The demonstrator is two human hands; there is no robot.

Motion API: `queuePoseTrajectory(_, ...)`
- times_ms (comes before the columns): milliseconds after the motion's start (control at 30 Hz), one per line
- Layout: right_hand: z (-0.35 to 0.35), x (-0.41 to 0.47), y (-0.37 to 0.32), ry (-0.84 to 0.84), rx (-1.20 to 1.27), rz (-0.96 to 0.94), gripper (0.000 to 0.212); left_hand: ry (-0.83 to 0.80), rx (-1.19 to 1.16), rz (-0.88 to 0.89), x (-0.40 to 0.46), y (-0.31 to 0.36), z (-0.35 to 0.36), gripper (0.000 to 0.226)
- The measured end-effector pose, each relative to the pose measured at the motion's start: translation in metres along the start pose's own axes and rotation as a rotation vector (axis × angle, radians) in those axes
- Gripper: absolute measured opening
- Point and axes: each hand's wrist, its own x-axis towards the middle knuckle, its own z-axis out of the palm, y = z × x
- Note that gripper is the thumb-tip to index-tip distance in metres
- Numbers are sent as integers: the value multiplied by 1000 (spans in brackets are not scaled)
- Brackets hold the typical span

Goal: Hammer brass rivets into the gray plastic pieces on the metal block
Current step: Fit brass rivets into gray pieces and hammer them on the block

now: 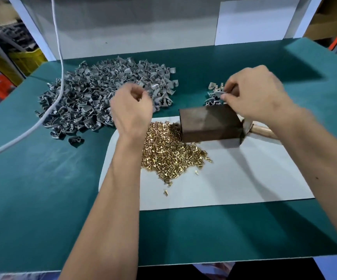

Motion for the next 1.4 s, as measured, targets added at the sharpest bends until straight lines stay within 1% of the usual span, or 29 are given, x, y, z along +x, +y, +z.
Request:
queuePoseTrajectory(67, -2, 9, 5, 52, -20, 105, 27, 121, 161, -45, 10, -13, -9, 9)
queuePoseTrajectory(100, -3, 12, 4, 79, -6, 126, 32, 146, 224, -60, 13, -18, -14, 9)
queuePoseTrajectory(167, -6, 13, -6, 113, 89, 92, 33, 107, 311, -92, 18, -26, -20, 15)
queuePoseTrajectory(233, -9, 7, -27, 62, 184, -27, 24, -12, 348, -122, 20, -30, -21, 17)
queuePoseTrajectory(333, -4, -13, -69, -145, 198, -319, 12, -148, 392, -130, 21, -31, -21, 16)
queuePoseTrajectory(400, 3, -26, -93, -235, 200, -437, 10, -157, 335, -152, 22, -31, -23, 12)
queuePoseTrajectory(500, 17, -34, -120, -246, 215, -493, 10, -56, 233, -210, 24, -33, -32, 18)
queuePoseTrajectory(567, 27, -33, -131, -223, 191, -472, 12, -33, 245, -253, 27, -37, -38, 18)
queuePoseTrajectory(667, 44, -29, -147, -176, 83, -401, 17, -101, 222, -299, 30, -42, -43, 17)
queuePoseTrajectory(767, 57, -23, -160, -127, -33, -381, 30, -75, 187, -288, 30, -45, -47, 23)
queuePoseTrajectory(833, 59, -16, -165, -132, -68, -354, 36, -42, 174, -276, 30, -47, -49, 28)
queuePoseTrajectory(933, 61, -8, -170, -187, -83, -311, 37, 2, 186, -268, 29, -49, -49, 32)
queuePoseTrajectory(1033, 62, -3, -168, -191, -29, -297, 32, 42, 146, -275, 30, -50, -49, 29)
queuePoseTrajectory(1167, 61, 2, -160, -132, 113, -239, 27, 70, 76, -286, 31, -45, -47, 17)
queuePoseTrajectory(1267, 55, 6, -160, -62, 261, -196, 22, 128, 98, -220, 29, -37, -48, 26)
queuePoseTrajectory(1300, 54, 7, -160, -22, 286, -193, 21, 95, 25, -209, 30, -36, -49, 29)
queuePoseTrajectory(1333, 52, 7, -162, 22, 305, -194, 21, 13, -107, -226, 30, -34, -50, 32)
queuePoseTrajectory(1400, 51, 4, -165, 109, 344, -206, 26, -249, -425, -302, 26, -29, -53, 34)
